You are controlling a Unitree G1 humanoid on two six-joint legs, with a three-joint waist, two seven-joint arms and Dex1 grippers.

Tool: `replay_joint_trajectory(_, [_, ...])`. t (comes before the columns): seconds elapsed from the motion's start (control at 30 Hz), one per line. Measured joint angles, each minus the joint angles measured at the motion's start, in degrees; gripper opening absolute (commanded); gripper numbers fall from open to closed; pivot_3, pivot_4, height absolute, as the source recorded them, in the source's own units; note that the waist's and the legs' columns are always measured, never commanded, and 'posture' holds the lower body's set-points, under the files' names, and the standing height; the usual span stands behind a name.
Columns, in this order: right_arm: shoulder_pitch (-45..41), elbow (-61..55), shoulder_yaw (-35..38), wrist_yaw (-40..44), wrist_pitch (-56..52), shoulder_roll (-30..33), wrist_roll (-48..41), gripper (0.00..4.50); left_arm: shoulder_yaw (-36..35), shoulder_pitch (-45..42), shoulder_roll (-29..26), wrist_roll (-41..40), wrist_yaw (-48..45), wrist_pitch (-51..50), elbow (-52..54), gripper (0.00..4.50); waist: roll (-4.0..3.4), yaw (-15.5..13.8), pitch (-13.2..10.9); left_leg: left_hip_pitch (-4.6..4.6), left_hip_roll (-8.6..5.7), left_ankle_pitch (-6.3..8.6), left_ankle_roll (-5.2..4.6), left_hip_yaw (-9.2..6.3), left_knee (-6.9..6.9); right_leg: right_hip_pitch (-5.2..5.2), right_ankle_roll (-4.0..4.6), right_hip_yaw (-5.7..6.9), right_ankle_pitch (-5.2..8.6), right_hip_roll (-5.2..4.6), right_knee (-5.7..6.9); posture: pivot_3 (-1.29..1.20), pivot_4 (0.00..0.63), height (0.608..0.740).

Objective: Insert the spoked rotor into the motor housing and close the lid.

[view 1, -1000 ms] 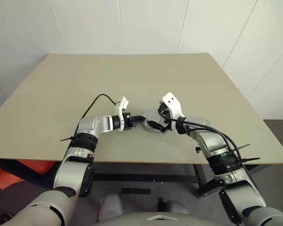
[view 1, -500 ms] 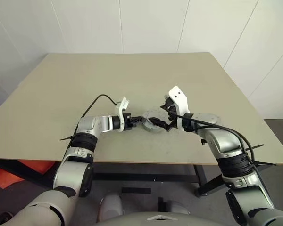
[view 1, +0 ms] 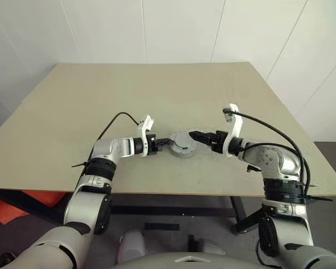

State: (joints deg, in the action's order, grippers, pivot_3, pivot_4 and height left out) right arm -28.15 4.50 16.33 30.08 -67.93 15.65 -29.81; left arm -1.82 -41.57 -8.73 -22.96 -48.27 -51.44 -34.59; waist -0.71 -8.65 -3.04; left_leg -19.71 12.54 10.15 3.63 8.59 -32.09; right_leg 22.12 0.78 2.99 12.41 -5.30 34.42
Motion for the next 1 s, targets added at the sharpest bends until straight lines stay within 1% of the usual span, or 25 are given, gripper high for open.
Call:
replay_joint_trajectory(0.17, [0.1, 0.8, 3.8, -2.4, -6.4, -1.9, -3.7, 4.49, 0.0, 0.7, 0.0, 0.0, 0.0, 0.3, 0.8, 0.00, -0.04, 0.0, 0.0, 0.00, 0.00, -0.01, 0.02, 0.00, 0.04, 0.00, -0.01, 0.00, 0.01, -0.01, -0.04, 0.00, 0.000, 0.740])
replay_joint_trajectory(0.37, [0.8, 1.4, 5.6, -4.8, -8.8, -4.3, -4.8, 4.49, 0.0, 1.2, 0.0, 0.0, 0.1, 0.3, 1.5, 0.00, -0.04, 0.0, 0.0, 0.00, -0.03, -0.07, 0.12, 0.00, 0.20, 0.00, -0.03, 0.00, 0.01, -0.01, -0.16, 0.00, 0.000, 0.740])
replay_joint_trajectory(0.53, [0.7, 2.1, 6.3, -6.1, -8.5, -6.8, -5.4, 4.49, 0.0, 1.2, -0.2, 0.0, 0.1, 0.2, 1.6, 0.00, -0.04, 0.0, 0.0, 0.02, -0.06, -0.20, 0.34, 0.01, 0.47, -0.02, -0.04, 0.00, 0.01, 0.00, -0.26, 0.00, 0.000, 0.740])
replay_joint_trajectory(0.67, [-1.2, 6.0, 6.7, -6.8, -5.8, -8.3, -5.4, 4.49, 0.0, 1.3, -0.6, 0.0, 0.2, 0.2, 1.7, 0.00, -0.03, 0.2, 0.0, 0.08, -0.07, -0.43, 0.73, 0.02, 0.98, -0.03, -0.04, 0.02, 0.01, 0.06, -0.53, 0.00, 0.000, 0.740])
replay_joint_trajectory(0.83, [-3.4, 10.5, 6.7, -7.8, -2.1, -9.4, -5.4, 4.49, 0.0, 1.3, -0.7, 0.0, 0.5, 0.3, 1.7, 0.00, -0.04, 0.3, 0.0, 0.08, -0.05, -0.46, 0.77, 0.02, 1.00, -0.03, -0.05, 0.03, 0.01, 0.07, -0.57, 0.00, 0.000, 0.740])
replay_joint_trajectory(1.0, [-3.5, 10.8, 6.7, -8.0, -1.3, -9.9, -5.4, 4.49, 0.0, 1.3, -0.8, 0.0, 0.5, 0.3, 1.6, 0.00, -0.04, 0.3, 0.0, 0.07, -0.05, -0.47, 0.79, 0.02, 1.01, -0.04, -0.04, 0.03, 0.00, 0.07, -0.59, 0.00, 0.000, 0.740])
